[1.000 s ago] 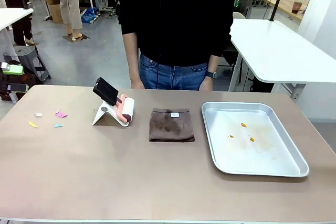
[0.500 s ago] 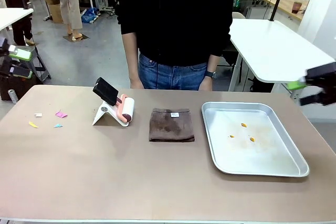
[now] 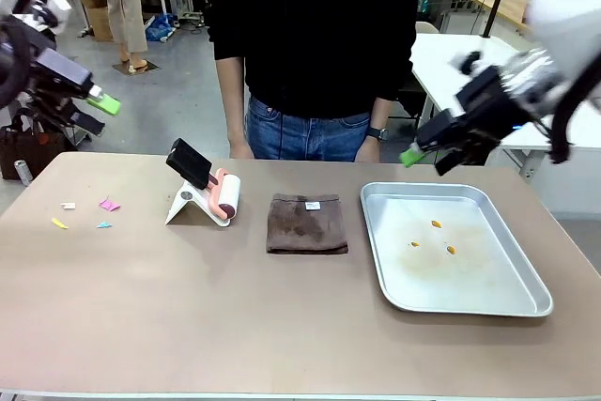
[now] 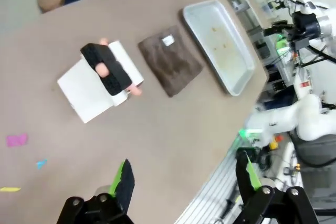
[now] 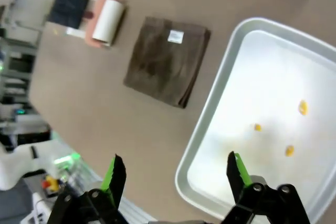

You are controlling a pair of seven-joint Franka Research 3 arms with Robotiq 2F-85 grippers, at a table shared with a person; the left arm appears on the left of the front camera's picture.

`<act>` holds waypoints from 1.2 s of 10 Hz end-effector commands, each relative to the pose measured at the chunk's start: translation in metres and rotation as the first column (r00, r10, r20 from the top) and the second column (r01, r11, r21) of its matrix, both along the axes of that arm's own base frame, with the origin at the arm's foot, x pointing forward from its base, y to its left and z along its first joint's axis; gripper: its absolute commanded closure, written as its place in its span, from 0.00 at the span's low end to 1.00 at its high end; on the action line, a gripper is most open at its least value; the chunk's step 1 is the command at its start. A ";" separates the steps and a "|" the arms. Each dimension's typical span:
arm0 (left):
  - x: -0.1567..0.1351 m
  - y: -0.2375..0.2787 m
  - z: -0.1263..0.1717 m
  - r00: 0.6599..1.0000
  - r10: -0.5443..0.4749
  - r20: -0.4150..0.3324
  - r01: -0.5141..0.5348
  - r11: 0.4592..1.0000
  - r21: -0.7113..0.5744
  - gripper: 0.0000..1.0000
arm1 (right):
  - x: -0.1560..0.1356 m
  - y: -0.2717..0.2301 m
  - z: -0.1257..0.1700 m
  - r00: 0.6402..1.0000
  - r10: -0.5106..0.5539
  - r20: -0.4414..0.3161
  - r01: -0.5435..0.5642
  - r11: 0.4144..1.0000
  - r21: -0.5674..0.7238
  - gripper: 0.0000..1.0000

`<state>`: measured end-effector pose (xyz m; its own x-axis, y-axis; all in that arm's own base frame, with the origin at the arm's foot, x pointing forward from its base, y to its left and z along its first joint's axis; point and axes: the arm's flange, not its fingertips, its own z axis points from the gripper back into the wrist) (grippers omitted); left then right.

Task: Clean the surface of the table.
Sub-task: Hold the Lint Roller with your left hand and the towel with your right hand.

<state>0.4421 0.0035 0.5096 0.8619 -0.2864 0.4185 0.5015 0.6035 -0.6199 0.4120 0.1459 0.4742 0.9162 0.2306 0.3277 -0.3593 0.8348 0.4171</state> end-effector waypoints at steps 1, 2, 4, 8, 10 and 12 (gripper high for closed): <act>0.019 -0.017 -0.003 0.998 -0.001 -0.058 0.006 0.996 0.089 0.00 | 0.018 0.043 -0.015 0.997 -0.073 0.030 0.076 0.987 -0.143 0.00; 0.031 -0.024 -0.009 0.997 0.024 -0.069 -0.015 0.992 0.123 0.00 | 0.015 0.066 -0.026 0.991 -0.115 0.066 0.126 0.974 -0.188 0.00; 0.054 -0.031 -0.027 0.992 0.071 -0.105 -0.053 0.984 0.171 0.00 | 0.006 0.101 -0.042 0.983 -0.175 0.062 0.184 0.956 -0.229 0.00; 0.081 -0.040 -0.062 0.965 0.233 -0.117 -0.209 0.961 0.183 0.00 | 0.008 0.136 -0.072 0.918 -0.395 -0.027 0.375 0.888 -0.265 0.00; 0.081 -0.053 -0.061 0.956 0.276 -0.100 -0.267 0.959 0.100 0.00 | 0.010 0.138 -0.080 0.911 -0.410 -0.036 0.388 0.886 -0.253 0.00; 0.082 -0.065 -0.065 0.960 0.247 -0.132 -0.241 0.969 0.059 0.00 | 0.009 0.138 -0.086 0.910 -0.410 -0.055 0.386 0.889 -0.245 0.00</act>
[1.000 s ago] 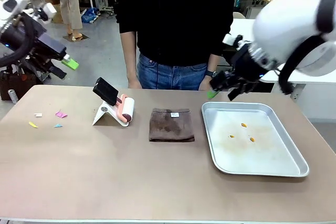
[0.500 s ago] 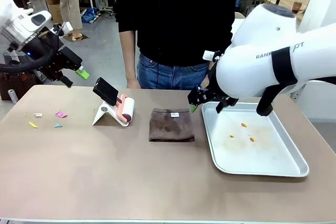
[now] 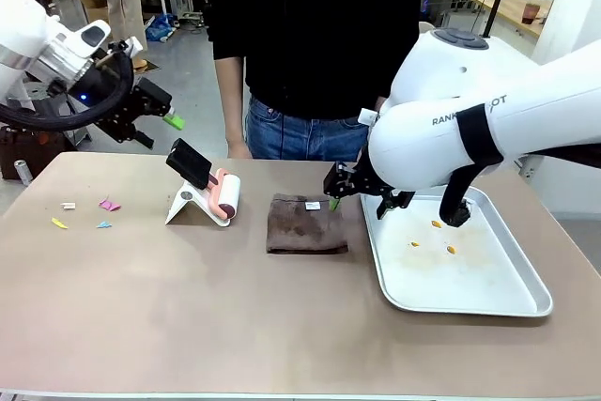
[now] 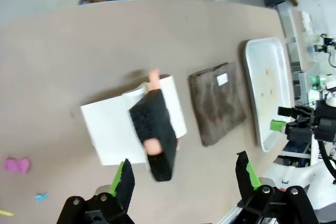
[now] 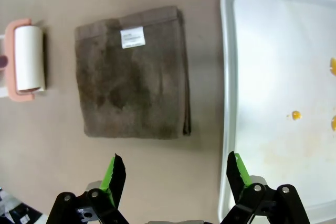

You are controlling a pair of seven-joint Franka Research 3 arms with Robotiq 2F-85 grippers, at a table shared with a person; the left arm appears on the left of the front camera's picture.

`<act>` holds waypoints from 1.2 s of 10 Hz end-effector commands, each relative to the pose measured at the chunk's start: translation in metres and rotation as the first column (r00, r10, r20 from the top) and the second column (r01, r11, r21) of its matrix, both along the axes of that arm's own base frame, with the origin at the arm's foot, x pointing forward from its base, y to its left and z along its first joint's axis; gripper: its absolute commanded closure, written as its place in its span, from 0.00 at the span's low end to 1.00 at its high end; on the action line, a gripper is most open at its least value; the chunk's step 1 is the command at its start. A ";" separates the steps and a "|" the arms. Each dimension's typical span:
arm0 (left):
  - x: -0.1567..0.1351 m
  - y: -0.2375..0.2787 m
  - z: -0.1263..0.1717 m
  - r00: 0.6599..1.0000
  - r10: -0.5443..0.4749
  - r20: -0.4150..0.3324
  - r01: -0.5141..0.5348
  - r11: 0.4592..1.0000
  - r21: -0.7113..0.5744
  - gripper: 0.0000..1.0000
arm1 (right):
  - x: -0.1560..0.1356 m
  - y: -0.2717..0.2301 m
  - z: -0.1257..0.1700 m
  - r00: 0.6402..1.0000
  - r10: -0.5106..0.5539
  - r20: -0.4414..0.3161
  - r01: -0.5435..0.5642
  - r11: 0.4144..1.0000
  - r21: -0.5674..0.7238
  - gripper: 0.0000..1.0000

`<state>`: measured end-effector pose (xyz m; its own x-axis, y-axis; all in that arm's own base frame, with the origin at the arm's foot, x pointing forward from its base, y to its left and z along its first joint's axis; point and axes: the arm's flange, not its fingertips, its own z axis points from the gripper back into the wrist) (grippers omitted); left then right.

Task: Clean the surface of the table.
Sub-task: Hold the Lint Roller with your left hand and the towel with your right hand.

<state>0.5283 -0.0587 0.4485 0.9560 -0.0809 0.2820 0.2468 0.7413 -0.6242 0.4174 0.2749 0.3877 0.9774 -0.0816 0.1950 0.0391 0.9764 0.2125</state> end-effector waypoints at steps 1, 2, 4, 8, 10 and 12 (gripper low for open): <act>-0.005 -0.006 -0.005 1.000 -0.005 -0.010 0.005 1.000 -0.021 0.00 | 0.004 0.008 0.002 0.999 -0.028 0.018 0.028 0.999 0.029 0.00; -0.006 -0.005 -0.005 1.000 -0.001 -0.011 0.001 1.000 -0.018 0.00 | 0.004 0.003 0.005 0.999 -0.025 0.038 0.023 0.998 0.053 0.00; -0.002 -0.008 -0.003 1.000 -0.008 -0.008 0.008 1.000 -0.011 0.00 | 0.000 0.001 0.000 1.000 -0.001 0.001 0.001 1.000 0.003 0.00; -0.002 -0.008 -0.003 1.000 -0.008 -0.008 0.008 1.000 -0.011 0.00 | 0.000 0.001 0.000 1.000 -0.001 0.001 0.001 1.000 0.003 0.00; -0.002 -0.006 -0.005 1.000 -0.005 -0.011 0.005 1.000 -0.011 0.00 | 0.000 -0.001 -0.001 1.000 -0.004 0.001 0.004 1.000 0.007 0.00; 0.006 -0.006 0.002 0.985 0.091 -0.144 -0.083 0.994 0.067 0.00 | 0.013 0.016 -0.010 0.998 -0.060 -0.005 0.060 0.998 -0.002 0.00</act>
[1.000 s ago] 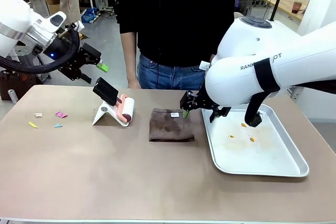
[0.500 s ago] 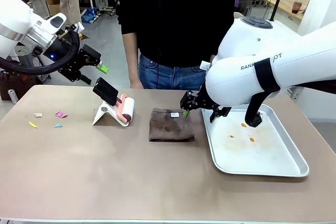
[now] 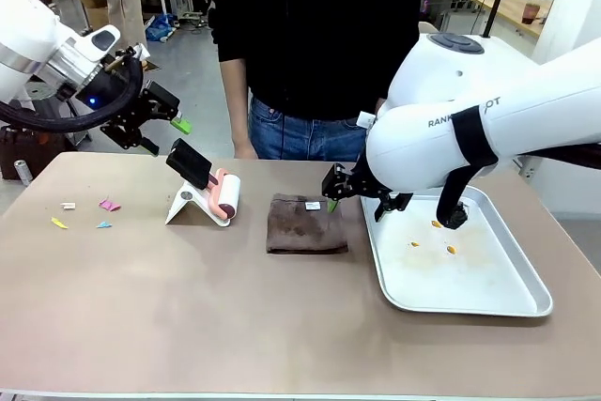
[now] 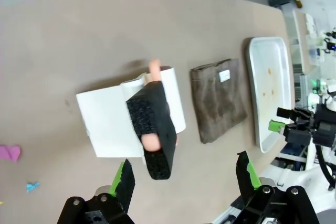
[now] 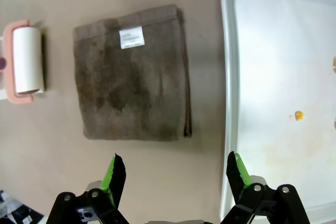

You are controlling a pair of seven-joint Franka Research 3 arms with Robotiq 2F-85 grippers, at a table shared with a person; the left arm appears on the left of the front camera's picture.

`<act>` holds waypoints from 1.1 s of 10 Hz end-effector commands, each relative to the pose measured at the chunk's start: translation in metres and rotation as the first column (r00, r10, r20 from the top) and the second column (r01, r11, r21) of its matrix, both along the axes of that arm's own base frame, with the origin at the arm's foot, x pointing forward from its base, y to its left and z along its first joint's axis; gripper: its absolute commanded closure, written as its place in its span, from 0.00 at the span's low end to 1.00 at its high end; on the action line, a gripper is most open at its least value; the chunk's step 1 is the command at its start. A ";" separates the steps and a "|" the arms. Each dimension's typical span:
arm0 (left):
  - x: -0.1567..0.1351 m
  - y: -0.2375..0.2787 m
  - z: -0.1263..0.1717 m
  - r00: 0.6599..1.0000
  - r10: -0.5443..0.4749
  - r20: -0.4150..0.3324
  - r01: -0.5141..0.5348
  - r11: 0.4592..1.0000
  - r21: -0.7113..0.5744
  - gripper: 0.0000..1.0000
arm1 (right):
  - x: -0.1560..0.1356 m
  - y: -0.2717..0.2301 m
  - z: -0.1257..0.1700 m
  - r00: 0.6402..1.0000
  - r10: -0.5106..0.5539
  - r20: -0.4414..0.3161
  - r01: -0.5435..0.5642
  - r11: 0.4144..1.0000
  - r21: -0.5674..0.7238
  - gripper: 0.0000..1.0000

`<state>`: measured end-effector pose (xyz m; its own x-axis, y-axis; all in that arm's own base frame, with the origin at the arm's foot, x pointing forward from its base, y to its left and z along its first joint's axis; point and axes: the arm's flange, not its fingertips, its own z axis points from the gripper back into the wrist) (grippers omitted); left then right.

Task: Clean the surface of the table.
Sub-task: Hold the Lint Roller with your left hand and the towel with your right hand.

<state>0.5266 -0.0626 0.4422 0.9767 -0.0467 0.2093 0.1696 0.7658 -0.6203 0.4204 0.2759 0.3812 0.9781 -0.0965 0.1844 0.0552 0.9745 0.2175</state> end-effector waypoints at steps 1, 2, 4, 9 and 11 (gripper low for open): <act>0.009 0.002 0.010 0.994 0.069 -0.086 -0.065 0.997 0.053 0.00 | 0.015 0.016 -0.005 0.999 -0.041 0.004 0.041 0.999 0.019 0.00; 0.009 0.002 0.012 0.993 0.077 -0.087 -0.072 0.995 0.063 0.00 | 0.019 0.015 -0.006 0.998 -0.063 -0.011 0.064 0.998 0.022 0.00; 0.014 -0.010 0.006 0.990 0.090 -0.112 -0.085 0.995 0.047 0.00 | 0.034 0.017 -0.009 0.996 -0.090 -0.018 0.091 0.995 0.042 0.00; 0.019 -0.022 -0.006 0.980 0.131 -0.152 -0.119 0.989 0.090 0.00 | 0.078 0.041 -0.015 0.995 -0.054 -0.088 0.051 0.998 -0.041 0.00; 0.020 -0.013 -0.015 0.978 0.133 -0.161 -0.121 0.989 0.084 0.00 | 0.082 0.043 -0.015 0.994 -0.056 -0.097 0.051 0.997 -0.051 0.00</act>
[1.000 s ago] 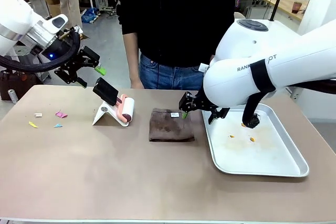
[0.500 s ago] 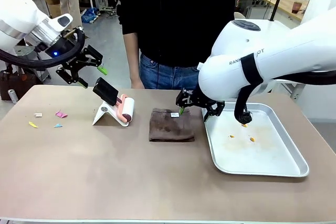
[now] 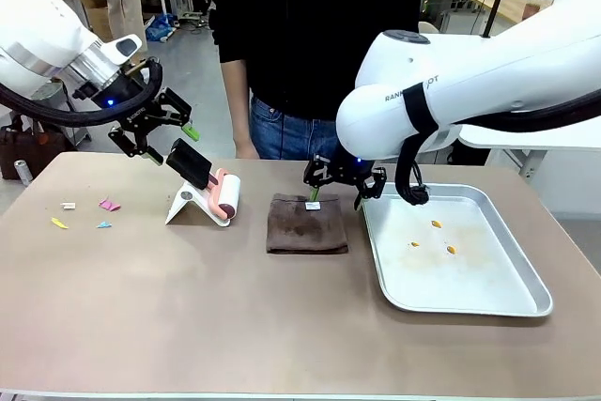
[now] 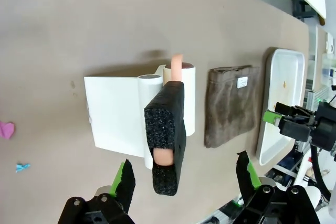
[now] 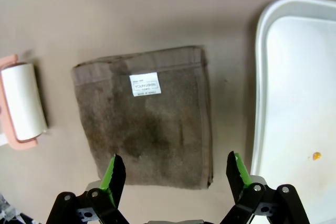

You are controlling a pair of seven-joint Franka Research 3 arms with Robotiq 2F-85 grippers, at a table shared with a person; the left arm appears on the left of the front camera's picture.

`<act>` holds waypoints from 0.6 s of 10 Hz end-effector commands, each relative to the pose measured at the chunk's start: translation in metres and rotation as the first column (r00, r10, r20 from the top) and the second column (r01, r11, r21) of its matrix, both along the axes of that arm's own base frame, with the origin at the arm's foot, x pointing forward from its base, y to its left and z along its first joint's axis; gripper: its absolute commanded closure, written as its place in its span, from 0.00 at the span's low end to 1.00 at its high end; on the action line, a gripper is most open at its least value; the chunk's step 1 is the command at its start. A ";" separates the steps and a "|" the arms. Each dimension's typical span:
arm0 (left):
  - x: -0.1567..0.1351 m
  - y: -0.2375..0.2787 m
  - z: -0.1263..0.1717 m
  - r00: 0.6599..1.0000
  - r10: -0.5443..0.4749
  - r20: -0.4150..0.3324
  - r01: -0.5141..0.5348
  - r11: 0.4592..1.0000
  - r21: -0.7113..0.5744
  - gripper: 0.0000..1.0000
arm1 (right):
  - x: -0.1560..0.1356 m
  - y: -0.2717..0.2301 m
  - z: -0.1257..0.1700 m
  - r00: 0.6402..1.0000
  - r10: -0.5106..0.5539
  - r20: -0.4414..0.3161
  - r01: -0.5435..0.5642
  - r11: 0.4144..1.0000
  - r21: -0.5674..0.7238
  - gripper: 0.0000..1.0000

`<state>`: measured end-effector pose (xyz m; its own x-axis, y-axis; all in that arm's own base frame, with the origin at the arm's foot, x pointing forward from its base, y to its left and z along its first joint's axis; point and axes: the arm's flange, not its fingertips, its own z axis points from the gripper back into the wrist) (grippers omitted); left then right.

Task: Clean the surface of the table.
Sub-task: Hold the Lint Roller with your left hand and the towel with your right hand.

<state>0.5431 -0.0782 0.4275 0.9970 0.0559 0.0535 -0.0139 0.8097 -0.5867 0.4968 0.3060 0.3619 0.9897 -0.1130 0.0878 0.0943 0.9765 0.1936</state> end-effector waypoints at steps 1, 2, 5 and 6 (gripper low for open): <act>0.004 0.006 -0.007 0.999 0.028 -0.025 -0.028 0.999 0.018 0.00 | 0.007 0.013 0.002 0.999 -0.037 -0.011 0.037 0.999 -0.035 0.00; 0.004 0.006 -0.012 0.999 0.027 -0.035 -0.027 1.000 0.008 0.00 | 0.007 0.012 0.001 0.999 -0.038 -0.013 0.038 0.999 -0.031 0.00; 0.003 0.011 -0.024 0.999 0.028 -0.041 -0.030 0.998 -0.046 0.00 | 0.011 0.014 -0.001 0.999 -0.039 -0.026 0.038 0.999 -0.033 0.00; 0.002 0.011 -0.026 0.999 0.026 -0.031 -0.028 0.997 -0.069 0.00 | 0.015 0.016 -0.006 0.999 -0.022 -0.044 0.021 0.999 -0.036 0.00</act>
<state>0.5478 -0.0682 0.4032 0.9960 0.0894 0.0055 -0.0678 0.7925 -0.6061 0.5019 0.3116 0.3571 0.9912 -0.1188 0.0582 0.1067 0.9781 0.1788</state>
